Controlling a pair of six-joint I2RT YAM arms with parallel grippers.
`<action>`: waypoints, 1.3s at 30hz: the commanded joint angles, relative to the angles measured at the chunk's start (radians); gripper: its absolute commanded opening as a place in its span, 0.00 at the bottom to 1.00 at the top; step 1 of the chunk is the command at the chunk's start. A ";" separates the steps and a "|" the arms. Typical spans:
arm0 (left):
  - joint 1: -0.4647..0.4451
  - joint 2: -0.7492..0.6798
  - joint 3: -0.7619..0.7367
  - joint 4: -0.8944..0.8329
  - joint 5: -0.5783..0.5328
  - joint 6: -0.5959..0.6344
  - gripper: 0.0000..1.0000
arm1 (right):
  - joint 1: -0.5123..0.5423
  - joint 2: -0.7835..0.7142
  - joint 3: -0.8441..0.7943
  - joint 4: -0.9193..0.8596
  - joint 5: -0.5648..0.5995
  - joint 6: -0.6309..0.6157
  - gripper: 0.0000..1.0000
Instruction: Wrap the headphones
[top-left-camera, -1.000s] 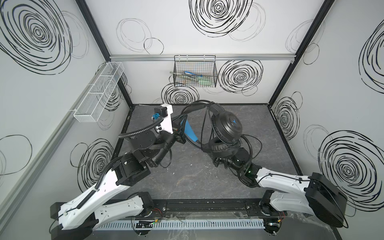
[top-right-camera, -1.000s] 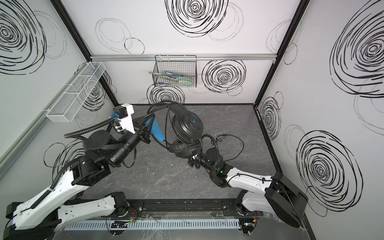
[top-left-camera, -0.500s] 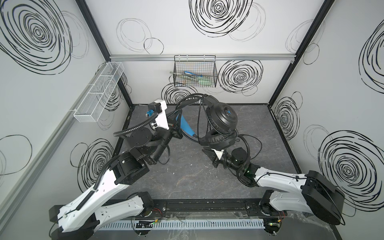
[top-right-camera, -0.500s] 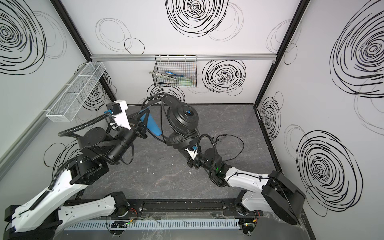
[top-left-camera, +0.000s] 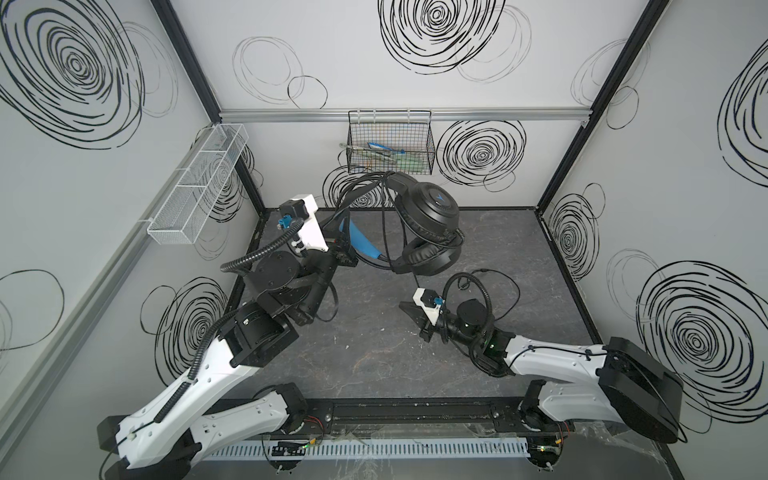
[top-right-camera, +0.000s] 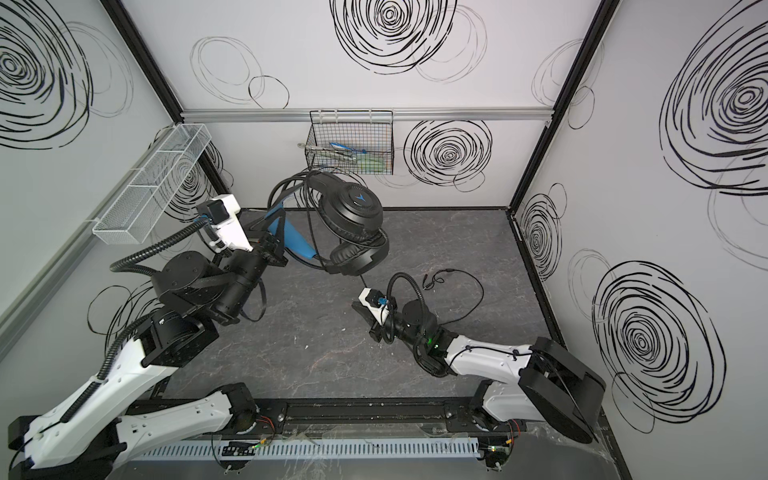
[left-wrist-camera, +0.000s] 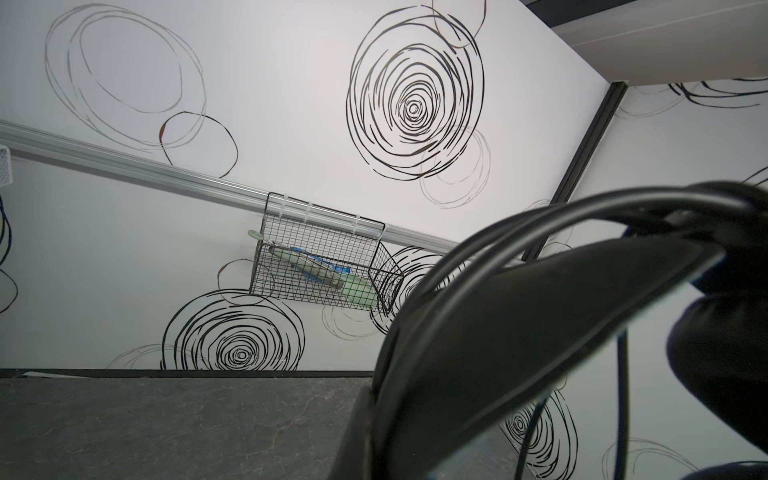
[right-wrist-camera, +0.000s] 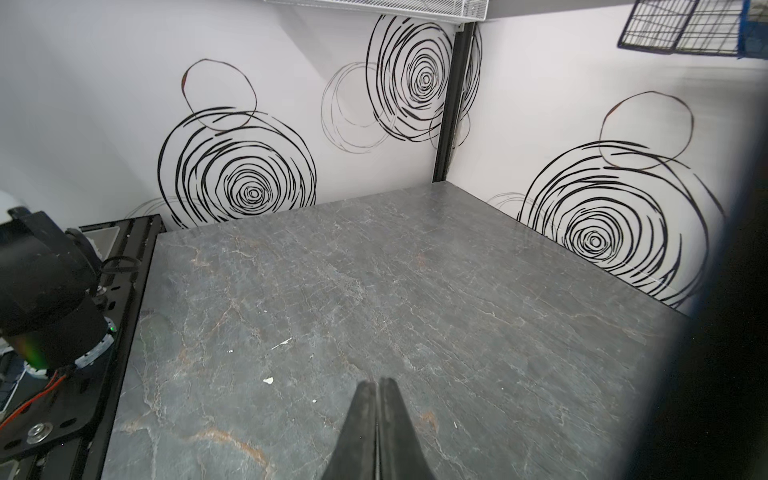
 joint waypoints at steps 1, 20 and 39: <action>0.027 -0.004 0.010 0.167 -0.020 -0.076 0.00 | 0.035 0.010 0.033 0.016 0.047 0.014 0.08; 0.206 0.049 -0.061 0.209 -0.020 -0.100 0.00 | 0.229 0.065 0.068 -0.068 0.226 0.047 0.00; 0.331 0.130 -0.217 0.238 -0.107 0.072 0.00 | 0.469 -0.031 0.207 -0.328 0.429 -0.098 0.00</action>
